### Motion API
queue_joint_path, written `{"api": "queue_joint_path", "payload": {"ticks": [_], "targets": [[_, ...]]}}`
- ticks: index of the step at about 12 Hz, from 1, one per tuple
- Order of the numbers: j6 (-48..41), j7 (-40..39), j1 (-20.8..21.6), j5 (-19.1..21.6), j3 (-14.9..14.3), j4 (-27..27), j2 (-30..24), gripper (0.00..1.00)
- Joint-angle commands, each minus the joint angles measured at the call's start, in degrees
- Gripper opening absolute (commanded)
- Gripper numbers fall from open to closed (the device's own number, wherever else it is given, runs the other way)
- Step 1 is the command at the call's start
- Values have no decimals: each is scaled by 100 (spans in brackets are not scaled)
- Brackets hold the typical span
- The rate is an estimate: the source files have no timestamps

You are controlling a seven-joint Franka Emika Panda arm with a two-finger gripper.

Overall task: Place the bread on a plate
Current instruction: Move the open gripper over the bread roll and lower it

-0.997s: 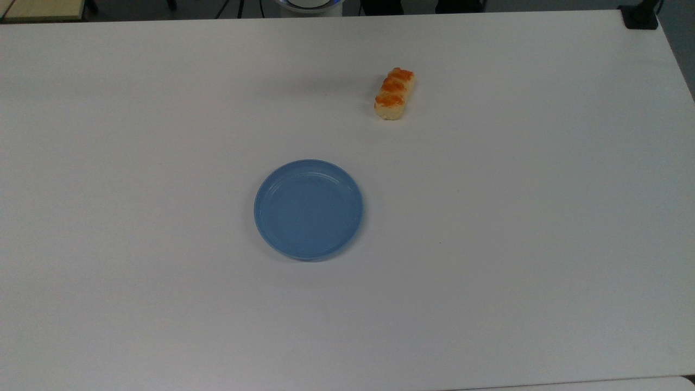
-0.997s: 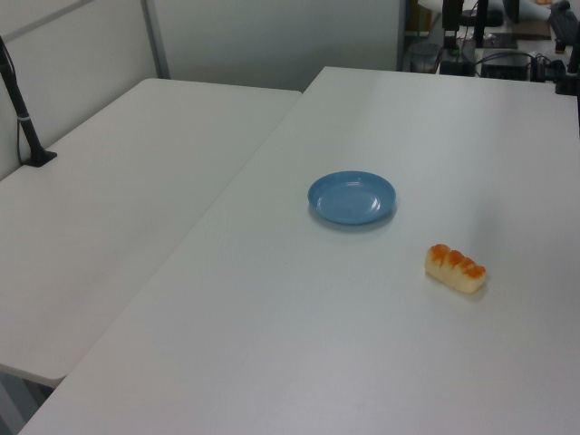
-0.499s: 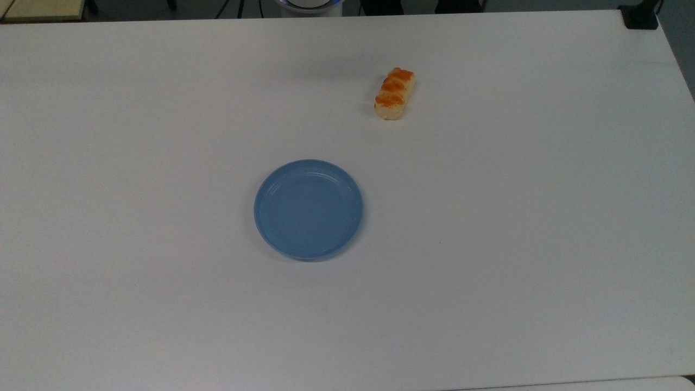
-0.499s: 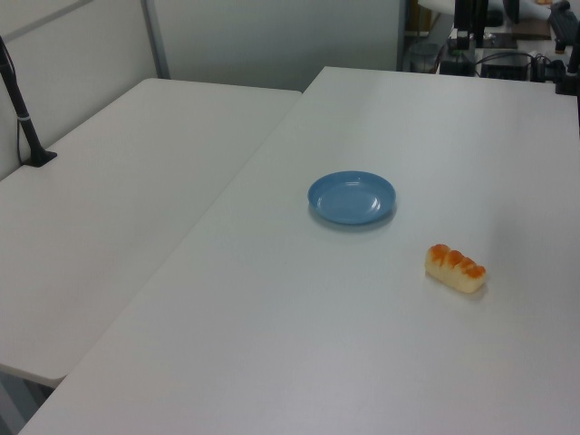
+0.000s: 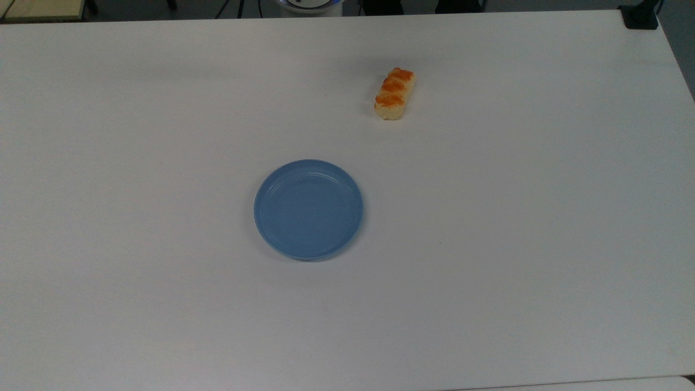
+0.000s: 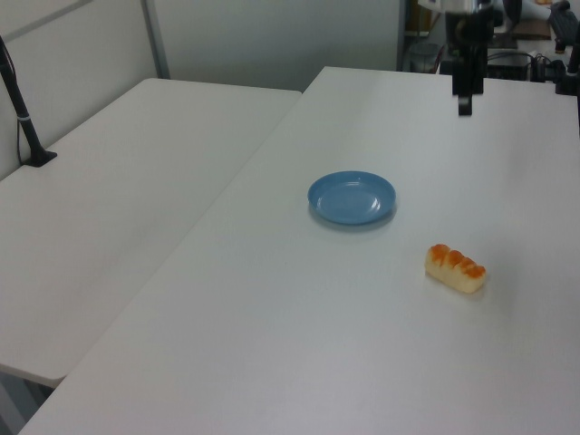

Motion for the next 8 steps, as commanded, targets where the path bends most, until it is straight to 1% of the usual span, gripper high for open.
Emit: {"api": "queue_joint_path", "payload": {"ticks": [1,2,3,4,5,6,7,8], "targets": [[1316,979,-141,94,784,-1447,-461,100],[1686,1269,-141,94,934,-1703,-461,100],[1951,1655,-141,103,1014,-1880,-391,100],[2171,2007,-98,112,1023,-1977,-260,100],[2373,2315,-80,138,1032,-2030,-102,100],[2558,2596,-71,321,1041,-2031,99,100],[2725,2773,-62,453,1059,-2031,258,100],[2857,2923,-62,480,1128,-2048,390,100]]}}
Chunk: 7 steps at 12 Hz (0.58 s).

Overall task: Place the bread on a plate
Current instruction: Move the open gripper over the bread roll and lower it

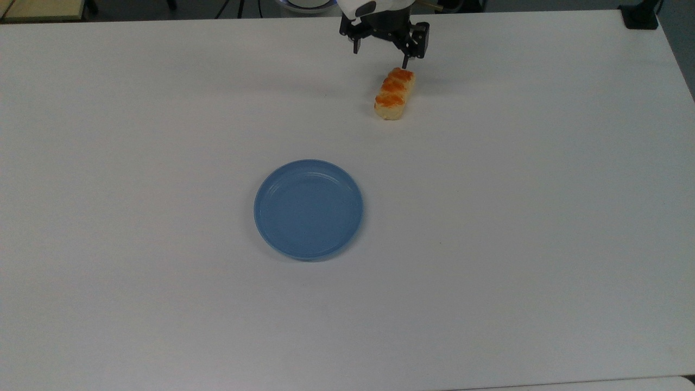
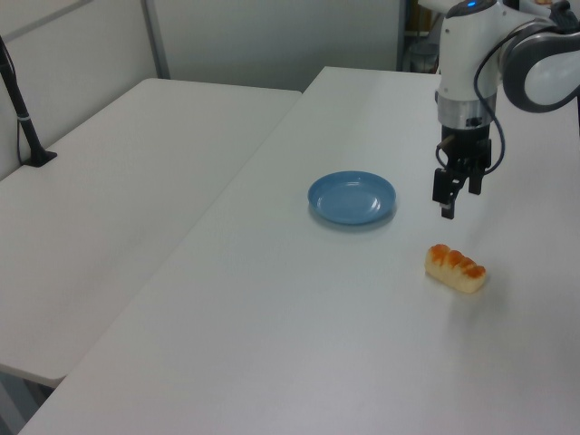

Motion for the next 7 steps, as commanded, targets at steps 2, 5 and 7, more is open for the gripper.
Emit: {"api": "queue_joint_path", "payload": {"ticks": [2,5,7], "targets": [[778,720,-31,239,414,-159,581,100],[999,889,73,178,749,-352,723,100],[1018,898,197,3,749,-440,749,100]]}}
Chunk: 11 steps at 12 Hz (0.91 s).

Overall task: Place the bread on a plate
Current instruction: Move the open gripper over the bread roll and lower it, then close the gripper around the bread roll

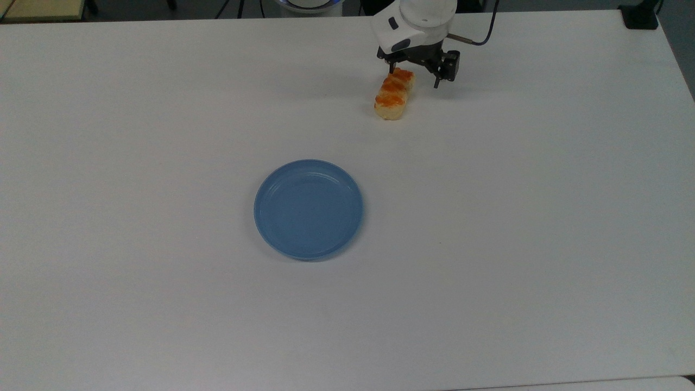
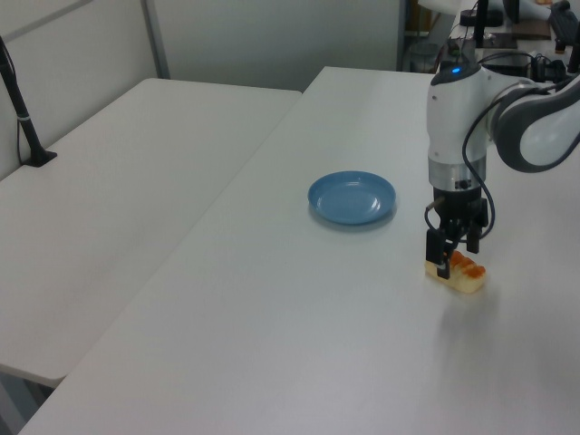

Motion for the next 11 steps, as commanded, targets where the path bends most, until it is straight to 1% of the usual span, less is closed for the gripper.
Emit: {"api": "queue_joint_path", "payload": {"ticks": [1,5,9,10,11], "targets": [[201,106,118,-191,3,-258,-95,100],[219,335,-40,-542,3,-250,-60,100],[227,370,-93,-771,-6,-206,290,100],[254,527,-93,-989,-6,-197,378,98],[271,615,-84,-1191,-6,-171,449,73]]}}
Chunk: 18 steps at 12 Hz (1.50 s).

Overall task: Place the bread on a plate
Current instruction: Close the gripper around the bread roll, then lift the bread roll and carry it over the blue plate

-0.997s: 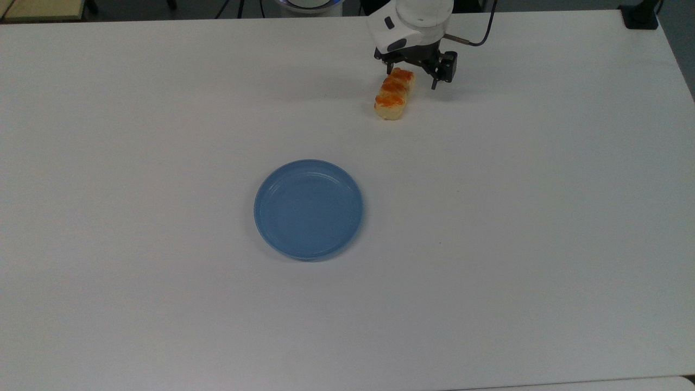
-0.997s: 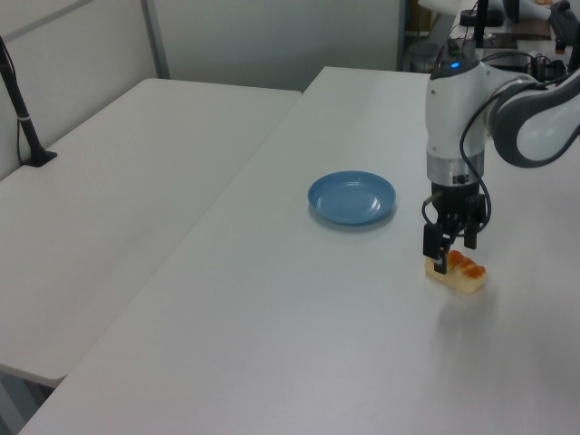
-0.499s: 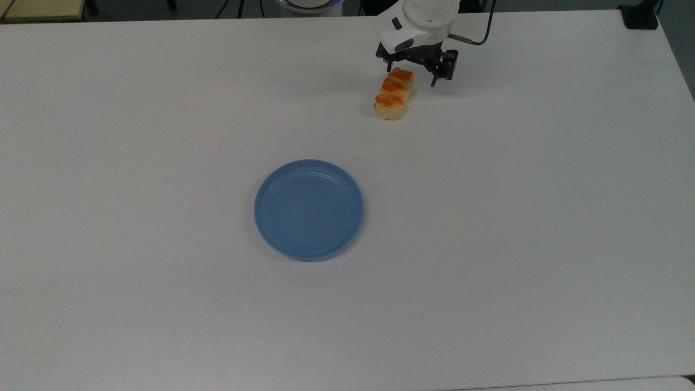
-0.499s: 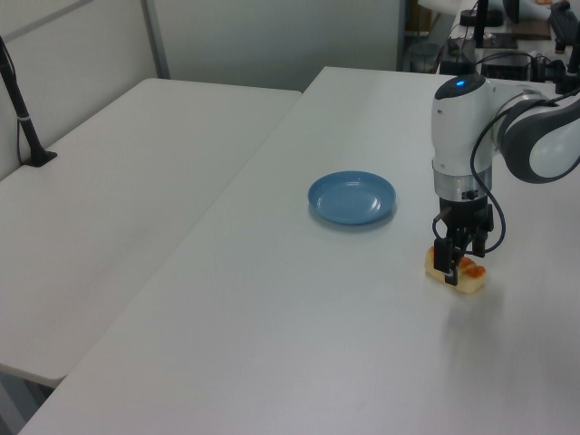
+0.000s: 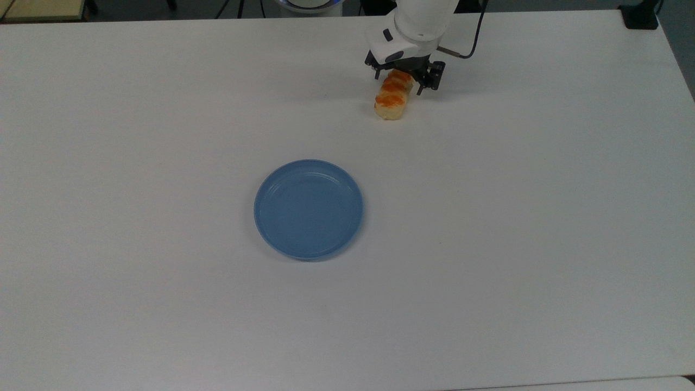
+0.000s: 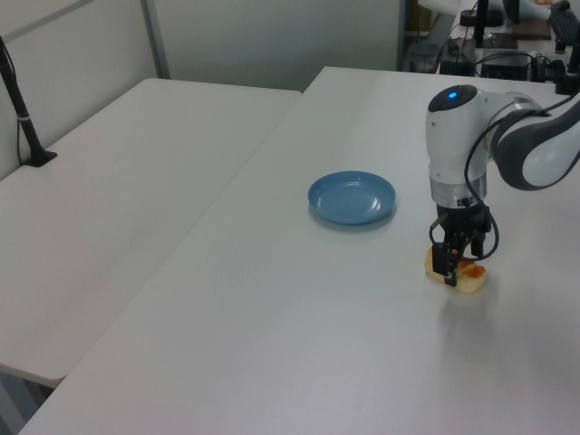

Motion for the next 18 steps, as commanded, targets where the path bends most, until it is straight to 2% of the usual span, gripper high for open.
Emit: {"api": "queue_joint_path", "payload": {"ticks": [1,3,4,6,7,9,11,14,17,18], "targets": [[239,305,6,-432,-12,48,181,49],[177,305,-12,-432,-12,154,164,42],[168,305,-12,-432,-12,172,164,35],[125,270,-47,-432,-20,190,120,34],[-58,174,-134,-432,-38,442,102,35],[-926,-404,-415,-388,-90,1363,129,35],[-1342,-914,-478,-344,-501,2260,155,35],[-1405,-1749,-443,-318,-1099,3105,338,35],[-1721,-2077,-416,-432,-1434,4212,1163,36],[-1721,-2086,-407,-467,-1514,4354,1322,35]]}}
